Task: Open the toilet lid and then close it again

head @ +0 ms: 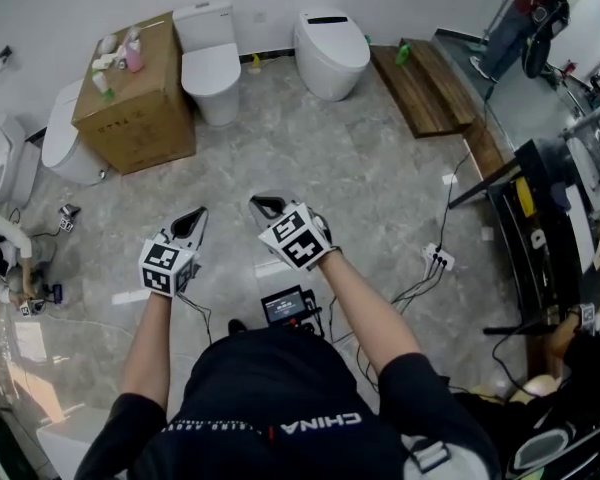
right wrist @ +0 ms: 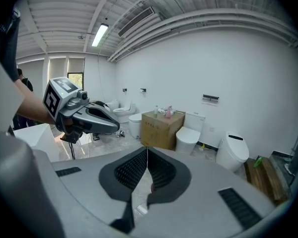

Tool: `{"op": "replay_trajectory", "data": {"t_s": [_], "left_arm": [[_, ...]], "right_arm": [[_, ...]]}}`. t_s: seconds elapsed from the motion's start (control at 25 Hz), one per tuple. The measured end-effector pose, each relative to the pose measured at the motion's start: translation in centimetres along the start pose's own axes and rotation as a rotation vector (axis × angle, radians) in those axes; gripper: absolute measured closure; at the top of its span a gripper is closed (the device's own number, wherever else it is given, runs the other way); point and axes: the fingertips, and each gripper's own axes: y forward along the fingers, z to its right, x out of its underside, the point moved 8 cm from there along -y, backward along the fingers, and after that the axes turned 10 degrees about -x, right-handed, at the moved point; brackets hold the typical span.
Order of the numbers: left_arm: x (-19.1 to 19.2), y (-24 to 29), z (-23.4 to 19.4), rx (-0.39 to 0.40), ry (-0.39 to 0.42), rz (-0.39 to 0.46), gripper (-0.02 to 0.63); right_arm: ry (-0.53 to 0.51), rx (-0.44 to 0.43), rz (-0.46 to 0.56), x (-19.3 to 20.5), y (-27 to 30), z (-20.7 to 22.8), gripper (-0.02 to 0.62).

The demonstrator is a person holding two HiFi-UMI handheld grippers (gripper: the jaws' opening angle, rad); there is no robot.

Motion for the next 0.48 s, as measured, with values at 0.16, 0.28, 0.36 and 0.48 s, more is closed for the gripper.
{"op": "replay_trajectory", "data": {"t_s": [0.16,0.28,0.36,0.48], "left_arm": [[-0.6,1.7,0.3,-0.024,0.022,-0.021,0.597],[-0.7,2.6,-0.4,-0.048,0.021,-0.028,0.597],[-0.1,3.4,-1.2,-0.061,0.011,-0.042,0.597],[0.7,5.3,-2.6,-0.069,0.009,-0.068,0.597]], "right_arm": [[-0.007,-0.027,-0.021,1.4,0.2,1.9,0.580],[-0.008,-0.049,-0.041,2.2,1.3,3.1,0.580],[-0.006,-0.064,-0.050,2.4,2.3,3.8,0.580],[0.016,-0.074,-0.058,2.4,3.9,5.4,0.580]]}}
